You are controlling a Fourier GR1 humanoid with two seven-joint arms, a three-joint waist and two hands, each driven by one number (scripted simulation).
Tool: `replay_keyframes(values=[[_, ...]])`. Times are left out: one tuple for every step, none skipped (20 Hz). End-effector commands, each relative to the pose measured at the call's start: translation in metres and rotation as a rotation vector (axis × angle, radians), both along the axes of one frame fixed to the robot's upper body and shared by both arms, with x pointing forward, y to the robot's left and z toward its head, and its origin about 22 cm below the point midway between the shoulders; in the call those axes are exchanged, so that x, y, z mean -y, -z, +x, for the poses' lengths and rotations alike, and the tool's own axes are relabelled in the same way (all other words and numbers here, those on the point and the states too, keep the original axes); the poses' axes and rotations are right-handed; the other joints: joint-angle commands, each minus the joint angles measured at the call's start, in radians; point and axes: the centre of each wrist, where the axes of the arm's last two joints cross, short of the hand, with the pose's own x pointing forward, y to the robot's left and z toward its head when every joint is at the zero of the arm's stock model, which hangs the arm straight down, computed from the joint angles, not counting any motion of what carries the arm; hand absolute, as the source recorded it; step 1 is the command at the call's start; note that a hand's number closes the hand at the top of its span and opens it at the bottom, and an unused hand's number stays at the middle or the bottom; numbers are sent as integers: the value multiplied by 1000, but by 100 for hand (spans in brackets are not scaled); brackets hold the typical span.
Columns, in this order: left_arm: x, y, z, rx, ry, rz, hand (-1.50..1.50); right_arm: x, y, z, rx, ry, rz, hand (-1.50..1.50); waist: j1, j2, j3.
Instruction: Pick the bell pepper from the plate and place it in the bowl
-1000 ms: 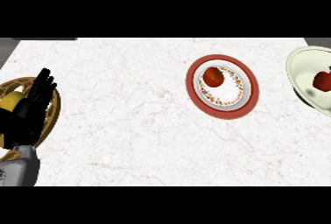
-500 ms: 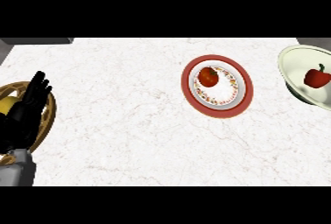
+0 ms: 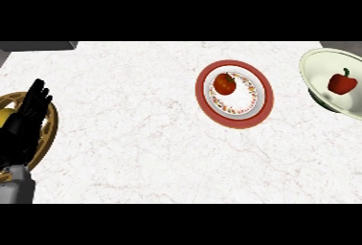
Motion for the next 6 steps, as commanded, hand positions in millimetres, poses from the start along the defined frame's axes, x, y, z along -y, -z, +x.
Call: replay_keyframes(values=[[12,15,-1,9,-3,13,0,-5,0,-56,48,-47,4,-150,4,4,0],[15,14,-7,13,10,17,0,-11,9,-72,63,-43,-5,-150,7,4,0],[17,4,6,8,9,13,0,-5,-14,-81,84,-71,-34,-150,6,5,1],[8,7,6,9,14,4,0,-3,-13,-90,89,-79,-26,-150,17,9,1],[0,-2,11,4,6,5,0,-25,0,-97,113,-84,-31,-150,12,7,1],[18,-3,-6,7,13,7,0,-29,-24,-82,124,-79,-13,-150,29,8,1]])
